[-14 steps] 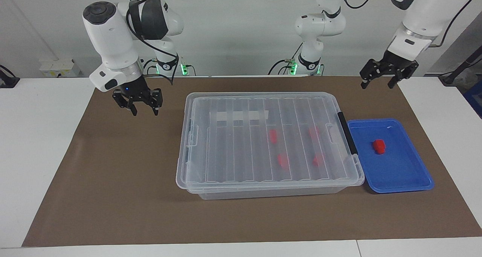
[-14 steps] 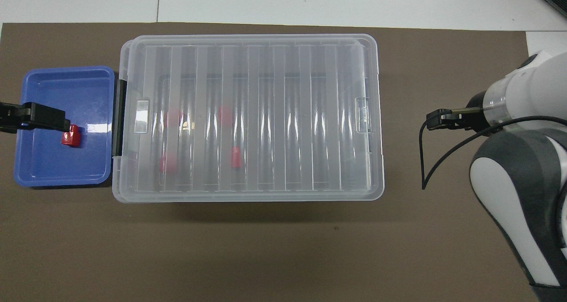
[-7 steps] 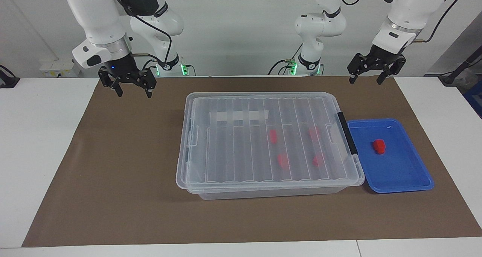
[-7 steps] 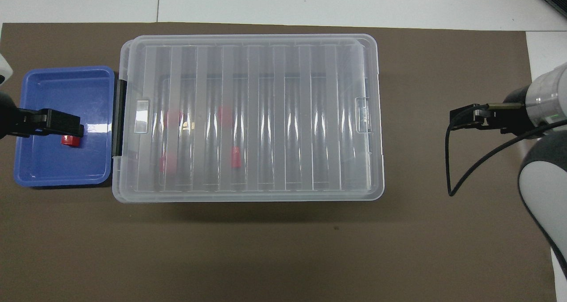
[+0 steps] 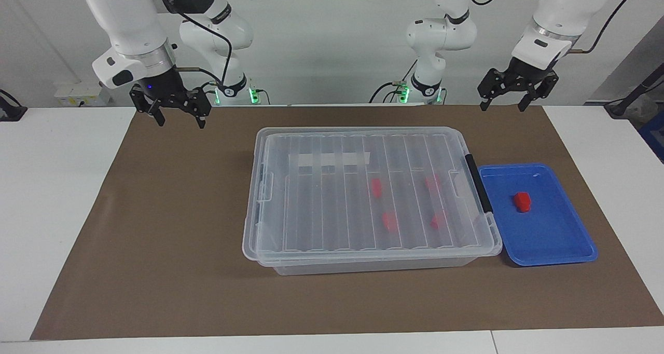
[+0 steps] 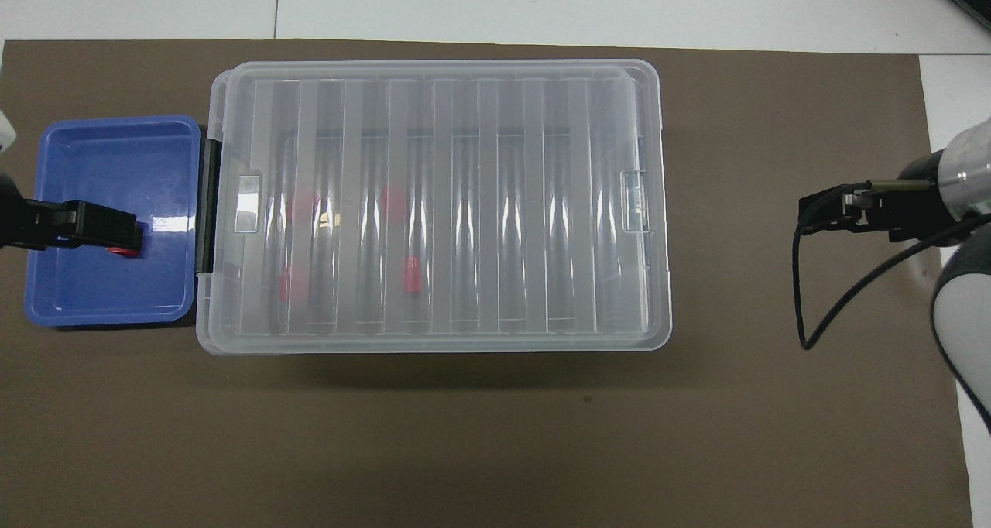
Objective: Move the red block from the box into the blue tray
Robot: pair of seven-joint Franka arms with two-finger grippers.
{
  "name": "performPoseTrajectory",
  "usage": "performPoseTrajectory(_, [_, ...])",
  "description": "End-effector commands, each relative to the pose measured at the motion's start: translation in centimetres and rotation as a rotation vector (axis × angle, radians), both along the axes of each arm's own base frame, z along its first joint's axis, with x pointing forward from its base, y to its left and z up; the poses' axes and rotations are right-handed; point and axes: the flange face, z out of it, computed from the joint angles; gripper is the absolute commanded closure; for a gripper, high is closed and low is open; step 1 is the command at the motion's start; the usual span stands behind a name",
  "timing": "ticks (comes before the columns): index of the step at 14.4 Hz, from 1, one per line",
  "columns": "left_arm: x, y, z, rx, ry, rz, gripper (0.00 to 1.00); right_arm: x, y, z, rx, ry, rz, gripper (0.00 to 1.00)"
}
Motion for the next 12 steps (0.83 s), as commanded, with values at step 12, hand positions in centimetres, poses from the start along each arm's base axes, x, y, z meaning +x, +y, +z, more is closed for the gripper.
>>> performPoseTrajectory(12, [-0.9, 0.6, -0.6, 0.013, 0.031, 0.006, 0.00, 0.1, -0.6, 1.9, 0.011, 0.000, -0.023, 0.00])
